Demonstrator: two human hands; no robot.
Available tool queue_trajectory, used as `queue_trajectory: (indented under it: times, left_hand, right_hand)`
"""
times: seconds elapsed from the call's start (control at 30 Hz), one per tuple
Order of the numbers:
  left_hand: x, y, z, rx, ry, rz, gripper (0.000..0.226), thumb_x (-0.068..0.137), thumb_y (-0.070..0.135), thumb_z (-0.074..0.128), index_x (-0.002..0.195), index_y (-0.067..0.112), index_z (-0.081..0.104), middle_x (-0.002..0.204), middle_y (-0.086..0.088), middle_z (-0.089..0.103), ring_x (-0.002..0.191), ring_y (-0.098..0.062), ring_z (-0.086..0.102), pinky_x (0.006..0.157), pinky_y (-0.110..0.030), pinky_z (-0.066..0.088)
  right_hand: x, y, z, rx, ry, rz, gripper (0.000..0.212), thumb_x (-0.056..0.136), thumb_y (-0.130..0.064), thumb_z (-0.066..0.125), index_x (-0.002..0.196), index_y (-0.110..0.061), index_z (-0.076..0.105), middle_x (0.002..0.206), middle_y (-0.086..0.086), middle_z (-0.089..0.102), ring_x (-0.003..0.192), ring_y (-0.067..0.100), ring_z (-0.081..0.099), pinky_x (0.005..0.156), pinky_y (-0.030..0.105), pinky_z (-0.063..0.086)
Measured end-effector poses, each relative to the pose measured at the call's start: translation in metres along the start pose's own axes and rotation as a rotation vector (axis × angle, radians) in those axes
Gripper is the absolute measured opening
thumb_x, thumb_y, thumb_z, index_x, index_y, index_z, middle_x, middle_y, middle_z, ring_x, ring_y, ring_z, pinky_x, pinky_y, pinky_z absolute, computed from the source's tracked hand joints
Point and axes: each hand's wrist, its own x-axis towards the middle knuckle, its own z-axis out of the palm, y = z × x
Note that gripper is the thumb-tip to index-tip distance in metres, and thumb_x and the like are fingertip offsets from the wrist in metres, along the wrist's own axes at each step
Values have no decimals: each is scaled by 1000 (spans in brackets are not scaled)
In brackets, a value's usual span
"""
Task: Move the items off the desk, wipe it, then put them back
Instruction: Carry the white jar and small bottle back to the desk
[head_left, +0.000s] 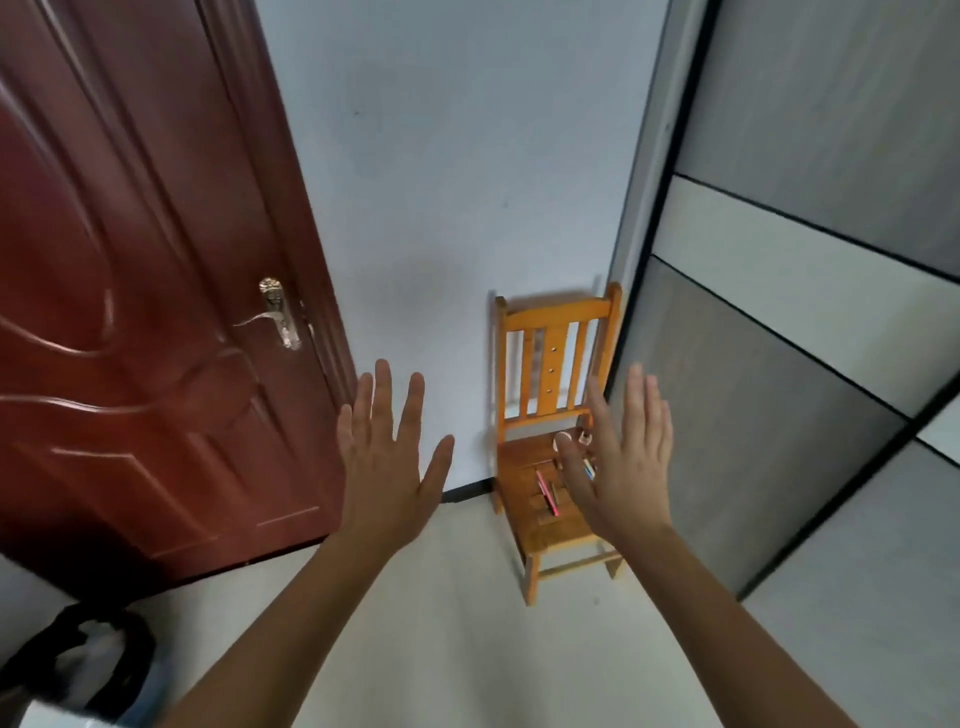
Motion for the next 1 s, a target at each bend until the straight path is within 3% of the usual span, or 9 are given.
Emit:
queue_trajectory:
  times: [0.13, 0.23, 0.4, 0.6, 0.73, 0.87, 1.0]
  left_hand:
    - [50, 70, 58, -14, -44, 61, 70, 99, 55, 34, 158, 23, 14, 166, -9, -5, 152, -30, -3, 117, -62, 13]
    - [76, 102, 86, -1, -80, 28, 71, 99, 56, 35, 158, 24, 13, 165, -8, -7, 152, -29, -6, 118, -61, 11]
    - [109, 120, 121, 46, -145, -14, 71, 98, 61, 26, 158, 27, 10, 165, -7, -10, 152, -27, -8, 117, -62, 14]
    - [165, 118, 168, 37, -193, -14, 73, 95, 65, 21, 157, 29, 9, 165, -4, -11, 152, -25, -10, 119, -60, 10]
    - [222, 108, 213, -11, -181, -8, 71, 95, 64, 22, 156, 28, 19, 165, -3, 1, 152, -25, -1, 119, -59, 11]
    - [285, 98, 257, -29, -174, -3, 66, 96, 60, 31, 154, 28, 27, 165, -4, 10, 152, -26, 5, 120, -57, 13]
    - [336, 95, 298, -38, -216, 9, 62, 97, 55, 37, 152, 27, 32, 165, -3, 14, 152, -26, 8, 120, -53, 10]
  right_hand:
    - [22, 97, -4, -94, -63, 66, 66, 101, -57, 35, 159, -27, 24, 168, 15, 3, 155, 37, 1, 123, 56, 8]
    - [48, 148, 1, -106, -144, 118, 66, 101, -61, 29, 159, -32, 18, 168, 13, 1, 155, 36, -2, 123, 56, 7]
    - [90, 200, 32, -46, -198, 144, 68, 101, -64, 26, 159, -40, 1, 169, 9, -5, 155, 33, -5, 123, 56, 7]
    - [131, 232, 88, 7, -235, 188, 69, 100, -65, 26, 157, -43, -7, 169, 5, -9, 155, 31, -9, 123, 55, 3]
    - [174, 252, 129, 8, -270, 174, 68, 99, -65, 25, 157, -42, -4, 166, -1, -18, 155, 26, -13, 124, 54, 5]
    - [228, 274, 165, 26, -284, 174, 68, 100, -61, 29, 160, -34, 13, 169, 4, -6, 155, 27, -8, 123, 55, 13]
    - [270, 294, 198, 29, -296, 157, 68, 100, -60, 29, 160, -32, 14, 169, 6, -2, 155, 28, -5, 122, 52, 13]
